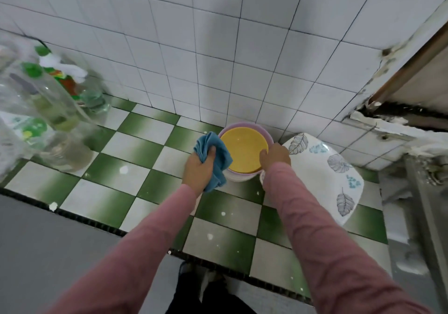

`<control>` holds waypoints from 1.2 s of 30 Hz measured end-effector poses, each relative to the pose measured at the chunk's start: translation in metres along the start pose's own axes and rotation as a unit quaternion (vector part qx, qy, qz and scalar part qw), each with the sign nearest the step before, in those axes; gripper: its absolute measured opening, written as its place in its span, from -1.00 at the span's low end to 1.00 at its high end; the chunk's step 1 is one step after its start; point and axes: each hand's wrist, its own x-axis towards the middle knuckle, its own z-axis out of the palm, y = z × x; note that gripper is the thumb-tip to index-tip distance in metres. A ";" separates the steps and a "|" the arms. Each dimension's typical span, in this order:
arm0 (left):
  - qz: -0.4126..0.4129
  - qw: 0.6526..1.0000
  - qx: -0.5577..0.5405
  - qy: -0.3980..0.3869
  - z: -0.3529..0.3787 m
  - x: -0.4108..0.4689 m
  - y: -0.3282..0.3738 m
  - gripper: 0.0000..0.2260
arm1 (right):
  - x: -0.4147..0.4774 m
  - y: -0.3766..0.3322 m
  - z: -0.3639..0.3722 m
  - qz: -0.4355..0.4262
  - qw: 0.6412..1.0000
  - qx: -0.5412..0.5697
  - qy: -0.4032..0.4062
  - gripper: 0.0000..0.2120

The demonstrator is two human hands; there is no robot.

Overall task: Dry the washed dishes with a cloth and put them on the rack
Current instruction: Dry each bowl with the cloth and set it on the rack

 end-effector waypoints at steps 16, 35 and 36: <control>-0.001 0.998 -0.002 -0.056 -0.009 0.046 0.019 -0.87 | 0.003 -0.026 0.014 0.052 0.996 -0.078 0.001 -0.53; 0.003 1.000 -0.007 -0.024 -0.008 0.047 0.032 -0.85 | -0.020 -0.017 -0.009 -0.065 0.982 0.150 0.095 -0.54; 0.003 1.000 -0.008 -0.024 -0.007 0.046 0.032 -0.85 | -0.024 -0.017 -0.011 -0.066 0.974 0.189 0.110 -0.57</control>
